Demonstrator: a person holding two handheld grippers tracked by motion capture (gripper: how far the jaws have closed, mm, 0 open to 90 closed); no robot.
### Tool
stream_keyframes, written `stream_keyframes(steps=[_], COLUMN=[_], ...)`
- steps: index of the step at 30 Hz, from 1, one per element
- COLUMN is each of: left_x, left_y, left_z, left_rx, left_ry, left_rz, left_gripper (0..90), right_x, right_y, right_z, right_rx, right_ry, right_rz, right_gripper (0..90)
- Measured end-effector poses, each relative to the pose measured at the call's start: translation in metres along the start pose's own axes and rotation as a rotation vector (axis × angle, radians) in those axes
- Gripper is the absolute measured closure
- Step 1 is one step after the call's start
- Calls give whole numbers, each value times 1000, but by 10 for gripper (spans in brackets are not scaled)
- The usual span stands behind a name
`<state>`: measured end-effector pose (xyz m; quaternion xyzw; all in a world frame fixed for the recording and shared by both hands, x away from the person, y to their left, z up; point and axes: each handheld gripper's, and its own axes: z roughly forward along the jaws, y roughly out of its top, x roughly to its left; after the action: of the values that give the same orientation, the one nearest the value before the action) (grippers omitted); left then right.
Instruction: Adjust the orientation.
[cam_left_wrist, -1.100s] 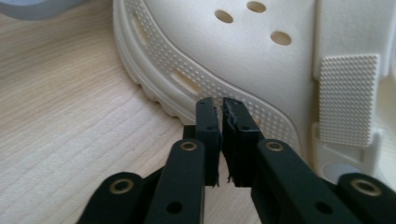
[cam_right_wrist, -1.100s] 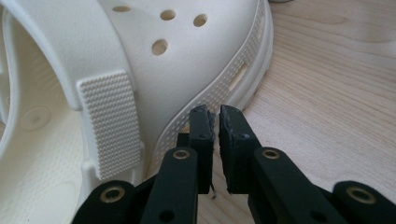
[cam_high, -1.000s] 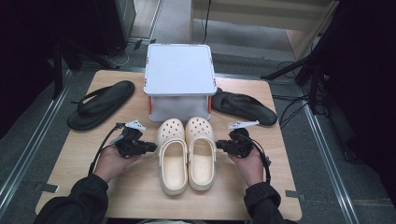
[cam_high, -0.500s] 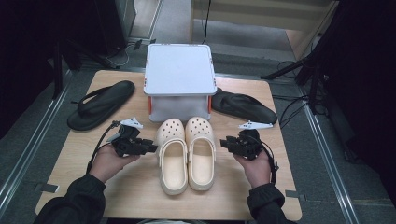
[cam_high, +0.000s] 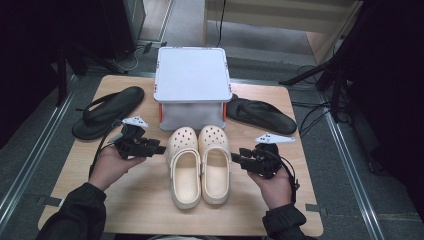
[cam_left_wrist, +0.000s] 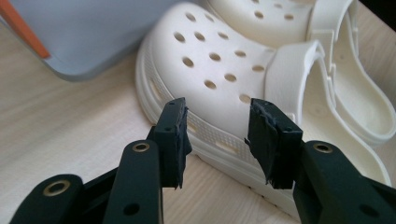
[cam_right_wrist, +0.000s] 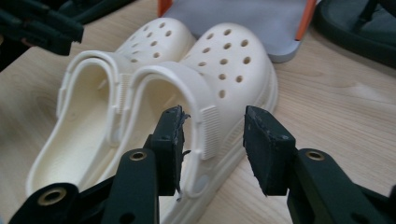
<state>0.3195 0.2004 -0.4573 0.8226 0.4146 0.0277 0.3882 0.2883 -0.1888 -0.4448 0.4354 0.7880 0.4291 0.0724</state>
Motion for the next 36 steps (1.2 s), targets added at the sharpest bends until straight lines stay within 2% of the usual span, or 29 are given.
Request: stream_keyframes(steps=[4,9,14,16,17,24,36], left_x=[6,11,14,14,14,16,31], left_y=[10,22,36,41,45,67,106], left_z=[-9,-17,-23,-24,-25,-28,-41], left_rx=[-22,-44,-50,-52,-51,-41,-58], left_ry=[-4,-3,2,23,17,21,33], left_rz=[-13,-10,1,15,20,47,51], left_gripper=[589,677,717,738,745,788,859], right_x=[9,20,27,33,35,42,51], right_y=[-3,-7,-9,-10,-11,-13,-15], right_z=[-2,-2,2,5,6,15,26], right_rx=[4,8,17,11,12,32,46], right_ry=[3,28,37,38,41,54,51], right_rz=[-21,-31,-46,-66,-67,-80,-92], right_gripper=[577,576,575,574,572,562,547])
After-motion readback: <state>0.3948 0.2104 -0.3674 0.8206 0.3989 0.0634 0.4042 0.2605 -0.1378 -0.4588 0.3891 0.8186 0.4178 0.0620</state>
